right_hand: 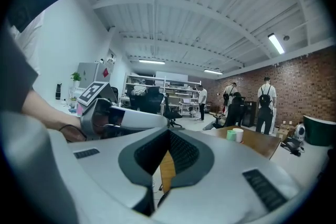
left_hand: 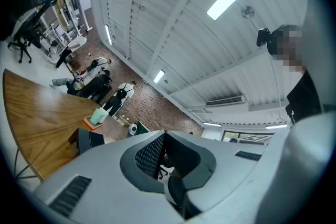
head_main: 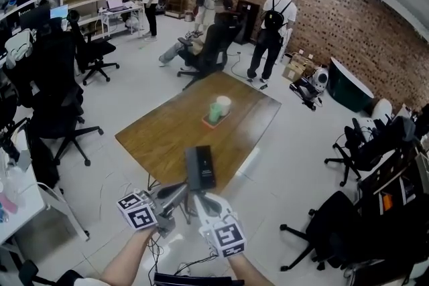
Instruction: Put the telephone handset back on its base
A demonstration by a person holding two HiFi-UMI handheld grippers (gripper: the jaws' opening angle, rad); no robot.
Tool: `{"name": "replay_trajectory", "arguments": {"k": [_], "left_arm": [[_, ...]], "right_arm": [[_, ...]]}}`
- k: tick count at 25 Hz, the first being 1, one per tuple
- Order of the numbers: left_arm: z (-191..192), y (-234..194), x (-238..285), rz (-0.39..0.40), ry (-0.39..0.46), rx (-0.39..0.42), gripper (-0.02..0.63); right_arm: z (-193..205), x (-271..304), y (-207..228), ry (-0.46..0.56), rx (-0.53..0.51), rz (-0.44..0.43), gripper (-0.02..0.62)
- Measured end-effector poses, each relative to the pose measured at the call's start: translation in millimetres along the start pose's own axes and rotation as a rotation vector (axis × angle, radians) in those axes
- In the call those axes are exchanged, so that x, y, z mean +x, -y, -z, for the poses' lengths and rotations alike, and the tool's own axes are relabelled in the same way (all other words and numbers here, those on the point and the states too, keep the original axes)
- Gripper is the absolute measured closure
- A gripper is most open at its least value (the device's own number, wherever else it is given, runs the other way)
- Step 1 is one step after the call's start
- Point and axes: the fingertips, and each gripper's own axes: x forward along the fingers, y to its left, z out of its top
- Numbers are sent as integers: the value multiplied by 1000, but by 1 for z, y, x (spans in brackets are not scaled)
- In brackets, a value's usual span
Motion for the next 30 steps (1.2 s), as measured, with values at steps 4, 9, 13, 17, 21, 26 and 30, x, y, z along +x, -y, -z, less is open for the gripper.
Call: {"name": "replay_trajectory", "arguments": {"k": [4, 9, 13, 17, 21, 26, 30], "left_arm": [[4, 28, -4, -25, -26, 125, 604], [7, 60, -12, -59, -26, 238, 604], [14, 87, -19, -107, -15, 312, 604], [20, 119, -27, -141, -11, 383, 604], [35, 147, -35, -175, -4, 402, 604], [58, 184, -41, -196, -6, 436, 604], [68, 206, -50, -223, 4, 459, 604]], "right_arm": [[-5, -6, -6, 17, -3, -14, 591], [-21, -24, -20, 74, -4, -43, 591], [-23, -50, -28, 100, -1, -53, 591], [-21, -77, -39, 115, -4, -58, 591], [-17, -107, -49, 119, 26, -64, 591], [-9, -147, -54, 124, 38, -56, 592], [-6, -172, -63, 131, 34, -53, 592]]}}
